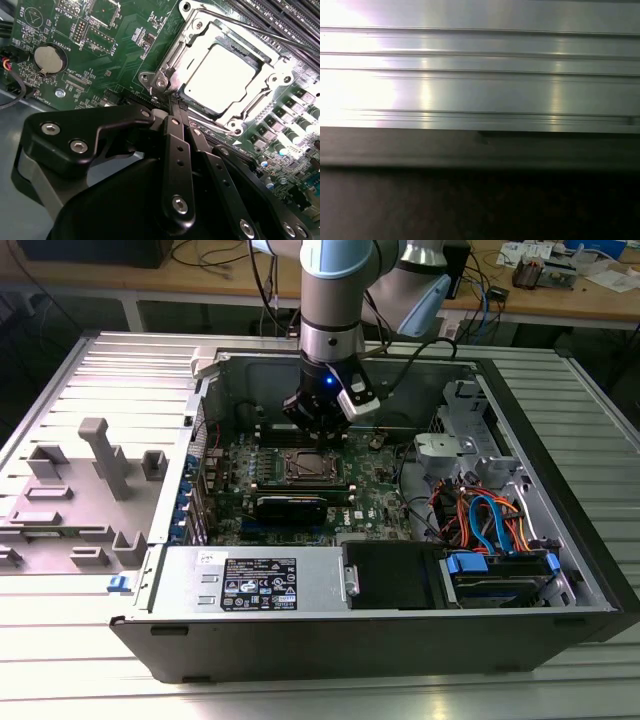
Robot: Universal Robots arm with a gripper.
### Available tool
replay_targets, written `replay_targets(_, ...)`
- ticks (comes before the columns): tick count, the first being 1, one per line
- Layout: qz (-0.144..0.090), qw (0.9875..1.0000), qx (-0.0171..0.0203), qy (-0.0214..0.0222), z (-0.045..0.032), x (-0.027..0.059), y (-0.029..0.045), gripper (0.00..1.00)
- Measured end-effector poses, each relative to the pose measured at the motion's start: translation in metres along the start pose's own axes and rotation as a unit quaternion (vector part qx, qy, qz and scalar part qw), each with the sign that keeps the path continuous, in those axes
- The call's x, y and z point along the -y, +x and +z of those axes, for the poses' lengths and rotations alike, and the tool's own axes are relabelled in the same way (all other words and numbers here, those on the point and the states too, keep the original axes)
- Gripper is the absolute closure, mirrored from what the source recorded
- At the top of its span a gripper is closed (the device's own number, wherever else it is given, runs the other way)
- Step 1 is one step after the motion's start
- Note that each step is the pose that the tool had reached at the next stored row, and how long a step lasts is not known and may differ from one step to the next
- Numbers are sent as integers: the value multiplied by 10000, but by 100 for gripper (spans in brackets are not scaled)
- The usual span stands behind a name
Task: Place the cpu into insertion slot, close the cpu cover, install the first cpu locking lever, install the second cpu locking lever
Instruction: 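Install the first cpu locking lever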
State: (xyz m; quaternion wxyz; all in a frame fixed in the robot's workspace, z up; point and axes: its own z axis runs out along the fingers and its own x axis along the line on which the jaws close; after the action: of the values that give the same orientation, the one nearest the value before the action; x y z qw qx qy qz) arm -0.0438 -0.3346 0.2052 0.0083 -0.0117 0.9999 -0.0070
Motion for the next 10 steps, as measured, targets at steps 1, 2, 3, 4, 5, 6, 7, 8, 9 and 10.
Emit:
replay_targets(1, 0, 10000, 0, 0, 3, 0, 0, 89)
replay_targets(2, 0, 10000, 0, 0, 9, 1, 0, 89)
replay_targets(3, 0, 10000, 0, 0, 11, 3, 0, 89)
replay_targets(4, -1, 10000, 0, -1, 13, 5, -1, 89)
replay_targets(5, -1, 10000, 1, 4, 12, 14, 0, 89)
replay_targets(6, -1, 10000, 0, 1, 13, 14, 0, 89)
replay_targets(7, 0, 10000, 0, 0, 13, 14, 0, 89)
replay_targets(8, 0, 10000, 0, -1, 13, 13, 0, 89)
replay_targets(9, 0, 10000, 0, -1, 14, 13, 0, 89)
replay_targets(10, 0, 10000, 1, 0, 19, 14, 1, 89)
